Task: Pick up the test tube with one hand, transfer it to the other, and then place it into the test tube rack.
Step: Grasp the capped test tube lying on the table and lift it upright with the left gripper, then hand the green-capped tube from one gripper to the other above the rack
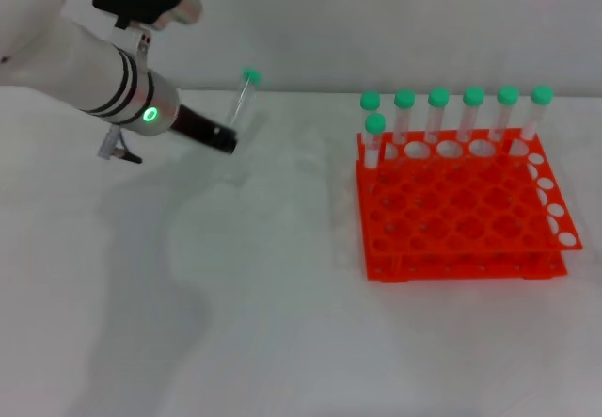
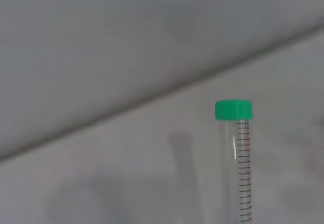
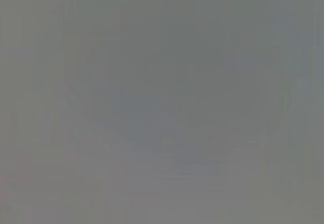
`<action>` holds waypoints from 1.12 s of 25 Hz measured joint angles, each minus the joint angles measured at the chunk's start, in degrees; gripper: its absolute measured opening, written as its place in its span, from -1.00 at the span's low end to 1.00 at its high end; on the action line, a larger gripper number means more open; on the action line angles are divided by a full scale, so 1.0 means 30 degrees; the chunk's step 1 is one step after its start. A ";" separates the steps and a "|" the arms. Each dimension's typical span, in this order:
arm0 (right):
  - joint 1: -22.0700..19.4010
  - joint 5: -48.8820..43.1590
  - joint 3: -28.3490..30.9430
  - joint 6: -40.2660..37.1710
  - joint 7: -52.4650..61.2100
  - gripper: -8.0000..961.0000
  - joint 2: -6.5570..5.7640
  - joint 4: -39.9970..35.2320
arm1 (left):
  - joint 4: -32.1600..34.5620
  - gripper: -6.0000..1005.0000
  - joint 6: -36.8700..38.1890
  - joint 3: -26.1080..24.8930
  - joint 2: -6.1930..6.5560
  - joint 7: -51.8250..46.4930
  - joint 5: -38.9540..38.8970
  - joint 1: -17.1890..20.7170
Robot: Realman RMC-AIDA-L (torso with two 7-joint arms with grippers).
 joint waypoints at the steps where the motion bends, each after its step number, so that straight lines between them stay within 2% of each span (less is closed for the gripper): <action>1: -0.0042 0.0001 0.0000 -0.0008 0.0002 0.81 0.0001 -0.0001 | -0.0002 -0.59 -0.0167 0.0000 -0.0001 0.0635 -0.1274 0.0216; 8: -0.0422 -0.0001 -0.0002 -0.0108 -0.0026 0.81 0.0003 -0.0001 | 0.0013 -0.59 0.0033 0.0001 -0.0036 0.7354 -1.2234 0.2769; 12: -0.0649 -0.0003 -0.0002 -0.0090 -0.0112 0.81 -0.0033 -0.0001 | 0.0250 -0.59 0.2559 -0.0009 -0.0305 1.3246 -1.9207 0.4751; 16: -0.0826 -0.0014 -0.0003 -0.0078 -0.0133 0.81 -0.0076 -0.0203 | 0.2478 -0.59 0.5729 -0.0026 -0.0374 2.0395 -2.5948 0.7251; 19: -0.0863 -0.0013 0.0015 0.0060 -0.0071 0.81 -0.0134 -0.0261 | 0.3903 -0.59 0.7387 -0.0027 -0.0435 2.4123 -2.7840 0.8458; 22: -0.0878 -0.0005 0.0019 0.0061 -0.0039 0.81 -0.0136 -0.0420 | 0.5548 -0.59 0.9477 -0.0028 -0.0470 2.6776 -2.8615 0.9559; 26: -0.0983 -0.0230 -0.0461 -0.0141 0.0888 0.81 -0.0067 -0.0538 | 0.7390 -0.59 1.1911 -0.0029 -0.0523 2.8668 -2.8431 1.0562; 28: -0.1449 -0.0999 -0.1942 -0.0273 0.3330 0.81 -0.0169 -0.1080 | 0.8077 -0.59 1.2676 -0.0029 -0.0541 2.9094 -2.7785 1.0838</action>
